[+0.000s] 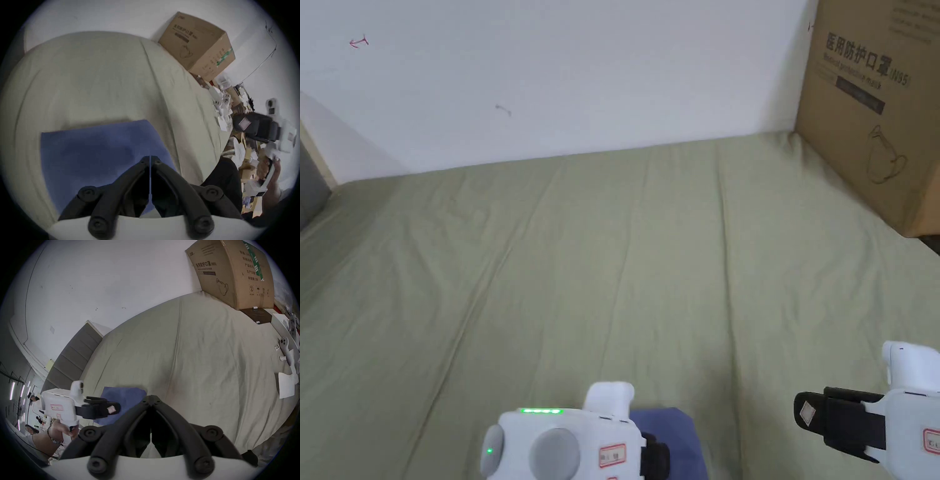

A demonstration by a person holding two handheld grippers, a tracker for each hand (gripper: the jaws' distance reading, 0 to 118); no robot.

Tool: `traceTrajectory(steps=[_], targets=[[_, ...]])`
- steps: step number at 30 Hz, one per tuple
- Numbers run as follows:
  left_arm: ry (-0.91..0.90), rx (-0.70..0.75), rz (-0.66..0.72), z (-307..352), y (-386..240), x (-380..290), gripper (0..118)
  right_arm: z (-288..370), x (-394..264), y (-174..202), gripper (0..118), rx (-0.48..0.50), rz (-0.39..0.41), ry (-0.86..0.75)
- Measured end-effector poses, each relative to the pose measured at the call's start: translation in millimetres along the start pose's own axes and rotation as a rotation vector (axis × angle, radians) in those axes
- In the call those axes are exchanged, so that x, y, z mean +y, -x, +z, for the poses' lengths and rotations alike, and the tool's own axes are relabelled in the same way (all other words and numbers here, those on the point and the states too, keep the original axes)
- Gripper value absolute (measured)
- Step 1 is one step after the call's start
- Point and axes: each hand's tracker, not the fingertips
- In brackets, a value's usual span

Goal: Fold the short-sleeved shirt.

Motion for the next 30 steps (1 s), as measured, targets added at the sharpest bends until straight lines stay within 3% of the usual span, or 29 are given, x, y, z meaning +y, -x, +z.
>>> traceTrajectory(steps=[4,8,17,22,26,30], targets=[[0.113,0.037,0.028,-52,-2,-11,1,6,-1,-8,0,-0.026,-0.019,-0.004],[0.069,-0.003,0.051,-64,-1,-9,0,7,-2,-20,0,-0.063,-0.058,0.008],[-0.003,-0.175,0.088,-7,-9,-4,0,8,1,-29,0,-0.034,-0.18,0.002],[-0.196,-0.094,0.068,78,16,-9,0,3,9,-12,0,0.064,-0.135,-0.008],[-0.3,0.058,0.127,127,56,-32,0,-33,3,20,0,0.164,-0.039,0.125],[-0.311,0.069,0.262,150,94,-62,0,-89,-17,47,0,0.247,0.019,0.294]])
